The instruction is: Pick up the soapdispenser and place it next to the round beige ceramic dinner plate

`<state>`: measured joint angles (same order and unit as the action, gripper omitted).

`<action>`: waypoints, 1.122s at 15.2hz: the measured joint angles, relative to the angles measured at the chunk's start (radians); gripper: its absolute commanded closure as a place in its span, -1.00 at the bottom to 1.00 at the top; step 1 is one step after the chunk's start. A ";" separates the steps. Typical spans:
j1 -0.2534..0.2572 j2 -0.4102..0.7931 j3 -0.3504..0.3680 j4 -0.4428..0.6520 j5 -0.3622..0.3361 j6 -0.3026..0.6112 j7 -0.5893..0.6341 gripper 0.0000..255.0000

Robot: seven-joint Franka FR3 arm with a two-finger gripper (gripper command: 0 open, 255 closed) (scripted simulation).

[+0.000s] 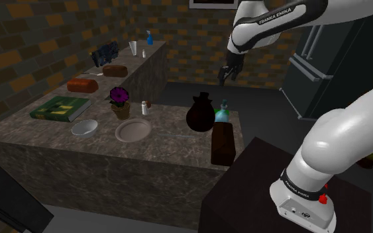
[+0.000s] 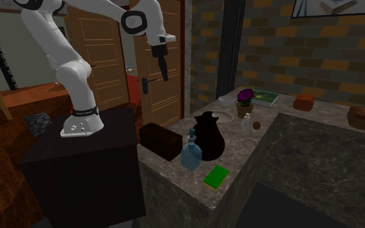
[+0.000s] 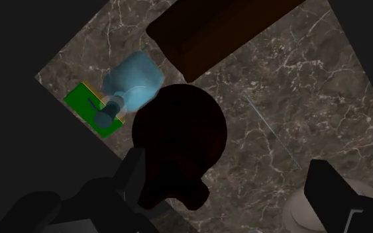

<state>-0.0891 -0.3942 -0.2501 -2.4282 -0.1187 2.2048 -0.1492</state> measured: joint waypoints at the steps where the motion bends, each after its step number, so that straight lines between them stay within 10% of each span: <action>1: -0.005 0.024 -0.016 -0.001 -0.001 0.023 -0.019 -1.00; 17: -0.072 0.629 -0.135 0.257 0.246 0.304 -0.373 -1.00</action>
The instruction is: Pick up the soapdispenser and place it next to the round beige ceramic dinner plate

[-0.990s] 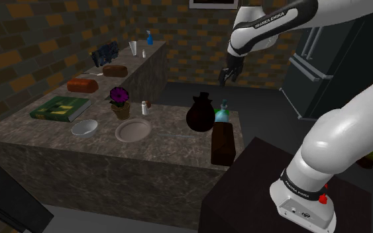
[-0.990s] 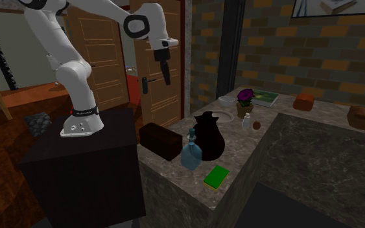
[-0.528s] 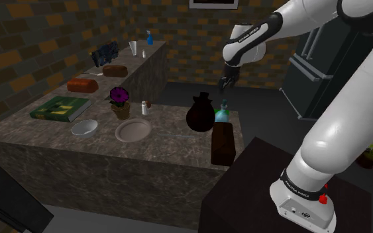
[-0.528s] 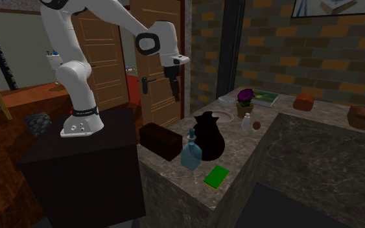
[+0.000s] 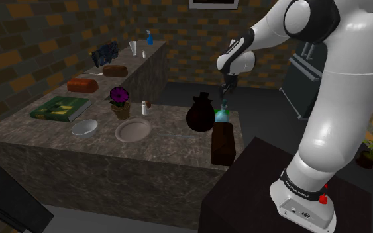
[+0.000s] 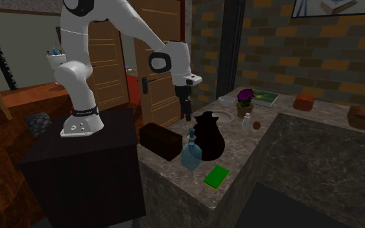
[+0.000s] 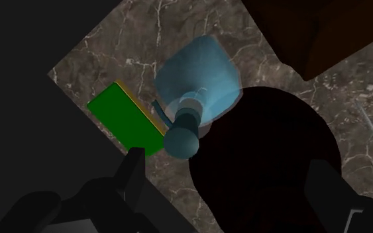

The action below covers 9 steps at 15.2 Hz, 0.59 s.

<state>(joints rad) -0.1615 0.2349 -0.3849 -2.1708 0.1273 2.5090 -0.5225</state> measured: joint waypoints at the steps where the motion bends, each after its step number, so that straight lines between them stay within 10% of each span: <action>1: -0.014 0.041 0.005 0.027 0.021 0.008 -0.022 -1.00; 9: -0.074 0.197 0.042 0.108 0.098 0.068 -0.098 -1.00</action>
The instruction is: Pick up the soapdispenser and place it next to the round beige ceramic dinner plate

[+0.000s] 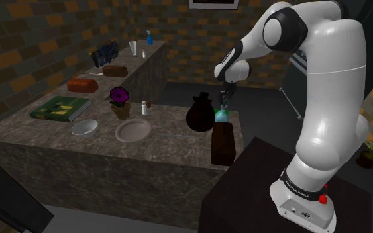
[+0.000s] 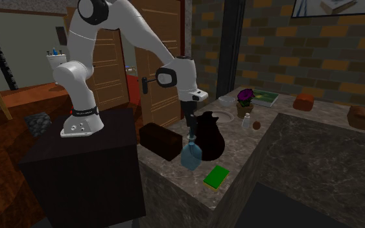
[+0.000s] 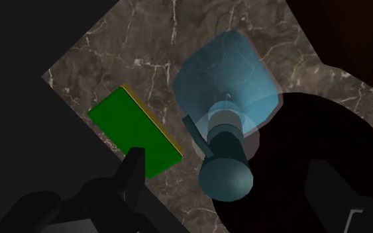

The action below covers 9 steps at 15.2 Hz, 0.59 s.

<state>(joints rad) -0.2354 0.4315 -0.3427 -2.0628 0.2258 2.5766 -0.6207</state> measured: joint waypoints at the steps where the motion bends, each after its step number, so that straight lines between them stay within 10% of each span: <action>1: -0.002 0.013 0.005 0.005 0.006 0.008 -0.002 -1.00; 8: -0.009 0.034 0.013 0.012 0.016 0.021 -0.009 -1.00; 9: -0.009 0.034 0.013 0.012 0.016 0.021 -0.009 1.00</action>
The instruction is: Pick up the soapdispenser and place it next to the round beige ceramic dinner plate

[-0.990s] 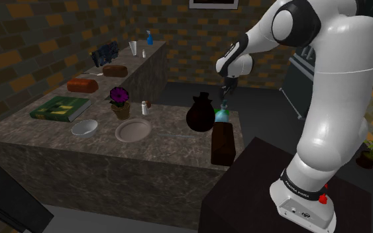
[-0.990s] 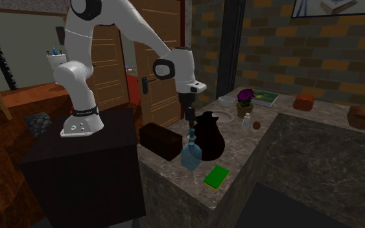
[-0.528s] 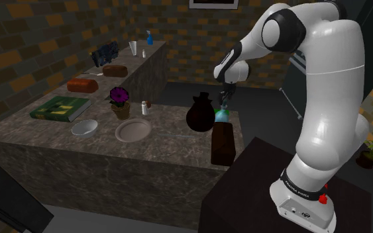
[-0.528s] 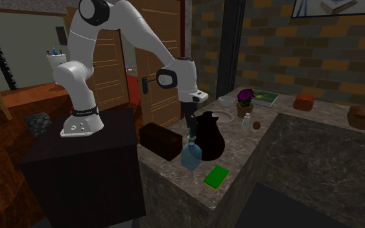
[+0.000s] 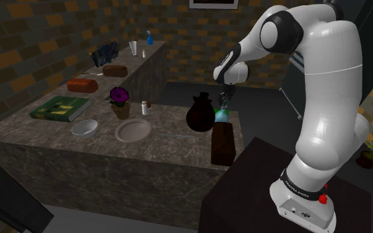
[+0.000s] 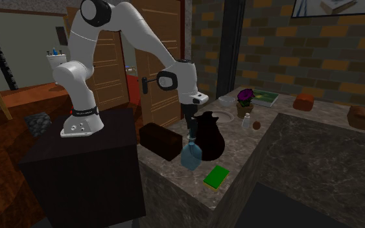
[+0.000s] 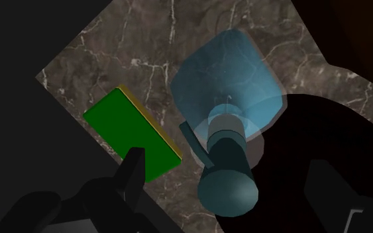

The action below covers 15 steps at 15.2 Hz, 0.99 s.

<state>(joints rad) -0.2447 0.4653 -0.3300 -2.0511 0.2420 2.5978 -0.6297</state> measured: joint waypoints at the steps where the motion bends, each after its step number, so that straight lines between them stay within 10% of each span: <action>1: 0.000 0.000 0.000 0.000 0.000 0.000 0.000 1.00; 15: 0.014 -0.043 -0.018 -0.003 -0.024 -0.038 0.016 1.00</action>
<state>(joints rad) -0.2304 0.4224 -0.3476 -2.0545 0.2184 2.5595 -0.6132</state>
